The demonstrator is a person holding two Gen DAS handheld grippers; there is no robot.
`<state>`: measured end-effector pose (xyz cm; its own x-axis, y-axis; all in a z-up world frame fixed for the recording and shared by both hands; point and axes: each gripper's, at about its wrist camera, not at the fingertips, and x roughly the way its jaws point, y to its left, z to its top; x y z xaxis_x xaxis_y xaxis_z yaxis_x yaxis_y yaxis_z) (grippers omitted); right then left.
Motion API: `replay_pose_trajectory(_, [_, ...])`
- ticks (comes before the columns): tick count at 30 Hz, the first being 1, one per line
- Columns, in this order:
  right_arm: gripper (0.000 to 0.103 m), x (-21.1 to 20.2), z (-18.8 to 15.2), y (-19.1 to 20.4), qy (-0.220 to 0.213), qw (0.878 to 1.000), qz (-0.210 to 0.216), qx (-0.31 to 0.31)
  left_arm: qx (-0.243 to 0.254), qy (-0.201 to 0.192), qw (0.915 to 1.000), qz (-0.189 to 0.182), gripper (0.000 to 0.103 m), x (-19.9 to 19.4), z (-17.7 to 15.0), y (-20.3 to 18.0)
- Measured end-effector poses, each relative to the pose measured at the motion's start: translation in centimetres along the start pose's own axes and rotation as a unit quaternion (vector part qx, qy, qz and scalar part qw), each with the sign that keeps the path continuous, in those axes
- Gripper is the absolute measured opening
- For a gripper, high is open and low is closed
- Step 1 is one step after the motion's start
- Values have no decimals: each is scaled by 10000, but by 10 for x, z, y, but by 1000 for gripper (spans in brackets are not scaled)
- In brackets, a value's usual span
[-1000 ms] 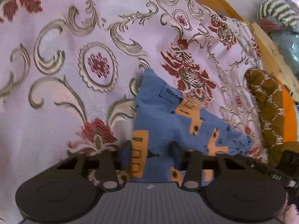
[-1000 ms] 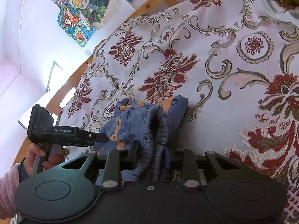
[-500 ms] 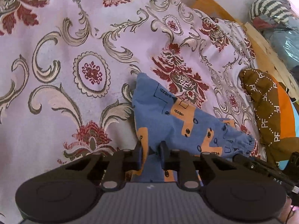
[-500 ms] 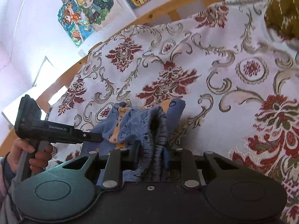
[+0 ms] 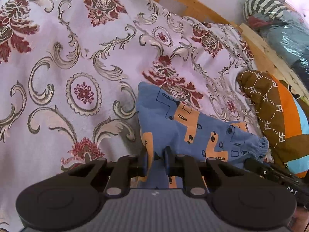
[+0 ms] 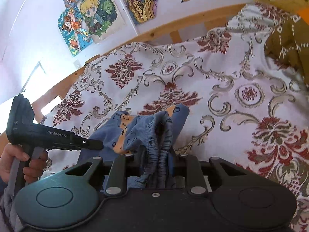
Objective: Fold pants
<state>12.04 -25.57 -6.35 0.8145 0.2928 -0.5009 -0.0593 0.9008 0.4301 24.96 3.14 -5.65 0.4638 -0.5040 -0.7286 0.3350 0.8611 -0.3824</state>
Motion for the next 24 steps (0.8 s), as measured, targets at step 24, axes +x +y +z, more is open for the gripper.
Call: replay_pose_trajectory(24, [23,21,46,-16,-546,9979,-116,-340,-33,-949,9953,-204,18,9,42,-11])
